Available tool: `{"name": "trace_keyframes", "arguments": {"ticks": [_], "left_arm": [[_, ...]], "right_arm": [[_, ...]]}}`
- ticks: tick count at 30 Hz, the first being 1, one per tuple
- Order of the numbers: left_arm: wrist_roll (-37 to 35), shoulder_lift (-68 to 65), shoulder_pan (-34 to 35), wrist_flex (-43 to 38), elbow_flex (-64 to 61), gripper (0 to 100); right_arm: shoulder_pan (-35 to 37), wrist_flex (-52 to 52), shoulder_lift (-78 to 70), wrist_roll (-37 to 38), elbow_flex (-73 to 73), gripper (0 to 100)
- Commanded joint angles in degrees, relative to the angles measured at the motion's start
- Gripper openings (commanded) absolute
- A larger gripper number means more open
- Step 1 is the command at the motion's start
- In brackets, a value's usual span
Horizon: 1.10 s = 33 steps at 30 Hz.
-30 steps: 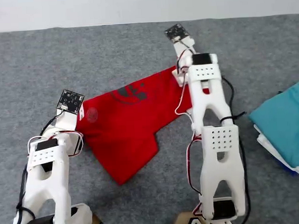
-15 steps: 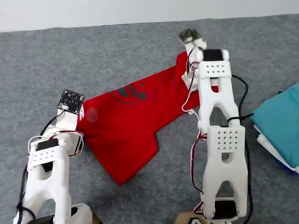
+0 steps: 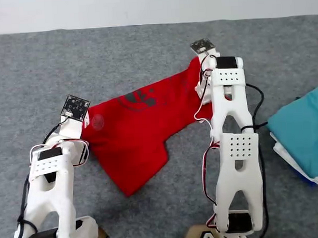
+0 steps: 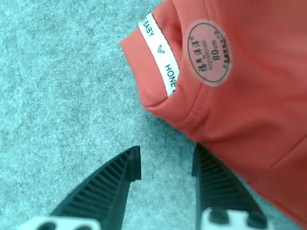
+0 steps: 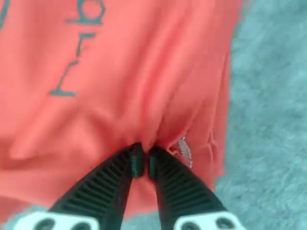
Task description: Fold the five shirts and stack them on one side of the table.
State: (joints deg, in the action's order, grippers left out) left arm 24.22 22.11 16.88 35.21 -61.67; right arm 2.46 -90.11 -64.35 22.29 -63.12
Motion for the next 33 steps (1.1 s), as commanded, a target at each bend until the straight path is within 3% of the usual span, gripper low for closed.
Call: {"name": "trace_keyframes", "arguments": {"ticks": [1,8,15,24,26,30,33], "left_arm": [[0.0,1.32,-0.35,-1.05,0.22,18],[0.0,1.32,-0.35,-1.05,0.22,18],[0.0,1.32,-0.44,-1.05,0.22,18],[0.0,1.32,-0.44,-1.05,0.31,18],[-0.18,1.32,-0.26,-1.05,0.48,19],[-0.97,1.85,0.09,-0.7,0.66,19],[-6.42,1.93,0.09,0.62,2.59,19]], "right_arm": [[-0.13,-6.11,0.66,2.11,-3.52,1.0],[-5.32,-12.7,1.01,2.81,-11.69,0.9],[-11.47,-12.7,6.81,2.81,-4.75,0.9],[-8.04,-9.71,8.04,2.9,-1.67,1.4],[-7.16,-9.98,8.22,2.73,-1.67,7.1],[-7.16,-12.09,9.98,0.18,-3.52,27.8],[-7.34,-12.44,12.35,-0.88,-5.27,35.2]]}}
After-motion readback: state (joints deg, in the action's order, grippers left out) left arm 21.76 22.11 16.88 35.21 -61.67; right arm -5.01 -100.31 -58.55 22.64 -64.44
